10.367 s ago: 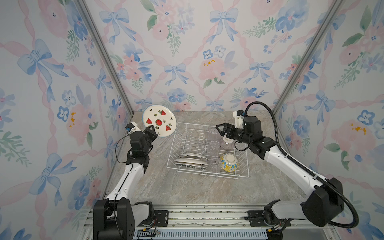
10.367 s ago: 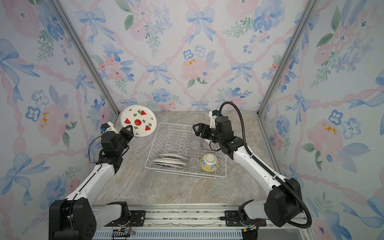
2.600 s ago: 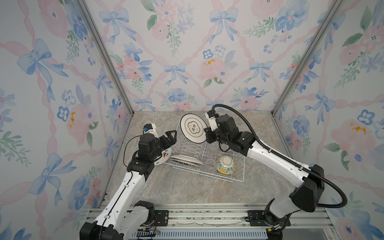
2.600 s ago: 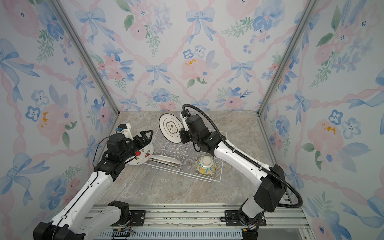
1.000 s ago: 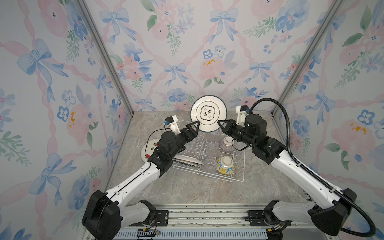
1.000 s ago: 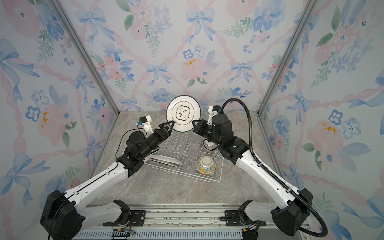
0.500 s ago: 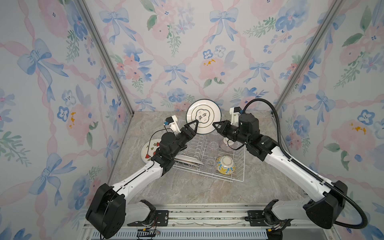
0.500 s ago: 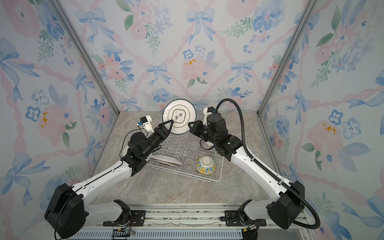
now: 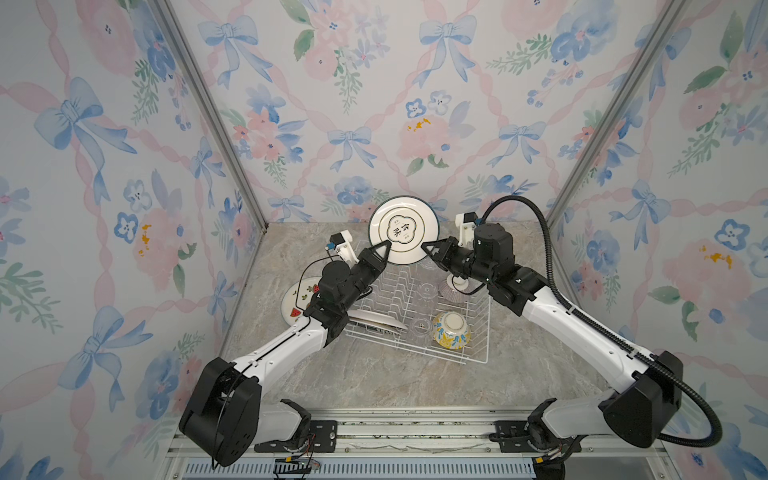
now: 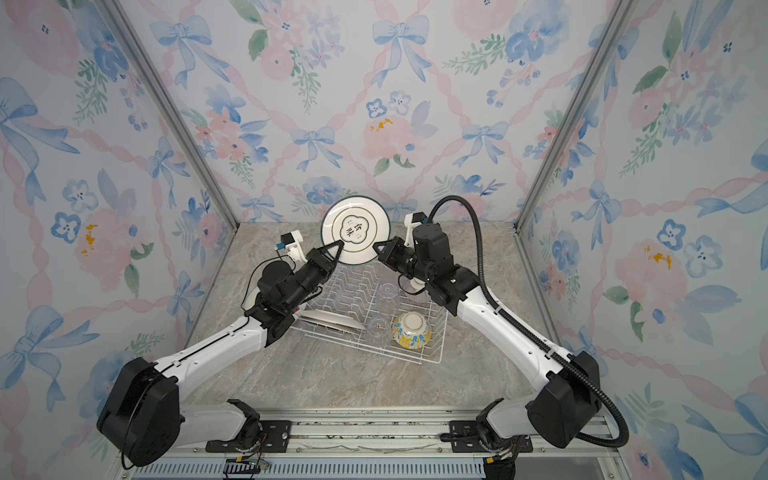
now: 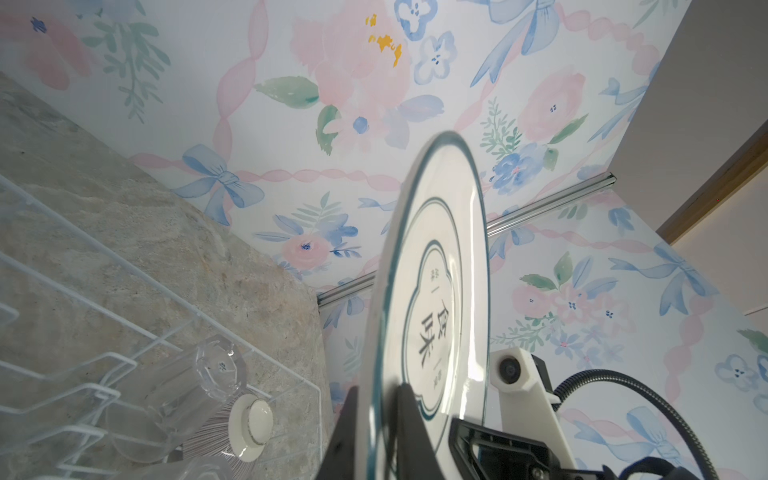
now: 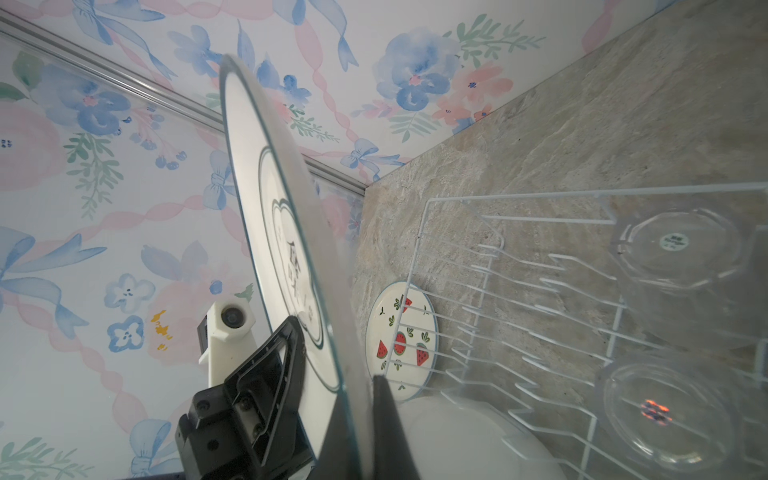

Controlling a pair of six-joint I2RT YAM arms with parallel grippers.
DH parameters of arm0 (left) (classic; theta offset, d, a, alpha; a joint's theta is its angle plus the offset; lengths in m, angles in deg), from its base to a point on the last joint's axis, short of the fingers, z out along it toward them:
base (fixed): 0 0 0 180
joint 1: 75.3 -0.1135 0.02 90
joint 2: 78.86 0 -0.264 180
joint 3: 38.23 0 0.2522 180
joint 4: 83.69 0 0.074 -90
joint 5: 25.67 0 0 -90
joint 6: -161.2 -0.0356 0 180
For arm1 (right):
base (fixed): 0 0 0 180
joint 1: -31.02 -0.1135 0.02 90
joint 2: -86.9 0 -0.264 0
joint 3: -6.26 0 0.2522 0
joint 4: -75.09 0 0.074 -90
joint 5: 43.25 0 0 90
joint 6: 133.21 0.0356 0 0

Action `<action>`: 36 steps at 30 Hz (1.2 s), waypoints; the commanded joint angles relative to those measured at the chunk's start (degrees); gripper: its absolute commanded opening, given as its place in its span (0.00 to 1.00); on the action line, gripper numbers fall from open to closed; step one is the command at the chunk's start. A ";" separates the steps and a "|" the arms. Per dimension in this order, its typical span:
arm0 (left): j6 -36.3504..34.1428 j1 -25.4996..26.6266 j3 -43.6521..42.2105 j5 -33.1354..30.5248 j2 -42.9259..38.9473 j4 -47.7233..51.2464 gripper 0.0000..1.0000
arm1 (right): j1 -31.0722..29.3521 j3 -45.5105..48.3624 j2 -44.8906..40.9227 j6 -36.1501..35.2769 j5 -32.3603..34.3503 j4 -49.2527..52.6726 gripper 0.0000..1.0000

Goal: Unload the mixed dishes from the dish rack
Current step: 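Hand the green-text plate from the right gripper to the left gripper, then lower the green-text plate onto the watermelon plate with the left gripper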

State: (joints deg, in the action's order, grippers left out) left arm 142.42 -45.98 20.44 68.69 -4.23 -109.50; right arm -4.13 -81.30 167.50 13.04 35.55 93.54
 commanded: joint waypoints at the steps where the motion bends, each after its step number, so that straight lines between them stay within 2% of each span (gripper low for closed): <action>1: -1.61 -0.30 -0.02 2.90 1.03 -0.95 0.09 | 0.08 -0.19 0.97 -0.91 -2.49 -1.26 0.00; 5: -2.15 -0.40 0.06 3.14 1.46 -0.95 0.05 | 0.60 -0.35 1.45 -0.94 -3.88 -1.26 0.02; 7: -2.53 -0.39 0.01 2.74 1.30 -0.95 0.00 | 0.88 -0.24 1.43 -1.22 -4.04 -1.26 0.12; 16: -4.98 -1.61 0.16 1.60 -0.17 1.16 0.00 | 2.29 1.63 -0.59 -3.48 -4.21 -1.80 0.52; 20: -6.72 -3.09 0.45 0.96 -2.35 4.76 0.00 | 2.37 2.30 -2.29 -6.46 -2.76 0.11 0.75; 24: -9.21 -5.84 0.18 -0.72 -7.30 10.39 0.00 | 2.29 3.59 -5.22 -10.52 -0.02 3.92 0.89; 27: -11.15 -8.98 -0.46 -2.68 -12.38 15.90 0.00 | 1.90 4.60 -8.07 -14.92 1.42 7.33 0.96; 29: -11.37 -11.81 -1.44 -3.67 -16.11 19.91 0.00 | 1.25 5.56 -10.07 -18.27 3.58 10.23 0.97; 32: -11.79 -17.82 -4.37 -4.90 -22.27 26.66 0.00 | -0.23 7.62 -13.17 -22.95 7.48 14.28 0.97; 36: -13.11 -26.37 -6.63 -7.85 -29.69 36.57 0.00 | -2.21 10.78 -16.93 -25.80 10.13 17.19 0.98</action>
State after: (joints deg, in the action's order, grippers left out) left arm 131.69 -68.60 15.50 63.68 -30.63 -81.39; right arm -4.90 -72.52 152.55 -7.66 41.82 105.51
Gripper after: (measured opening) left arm 0.068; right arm 0.983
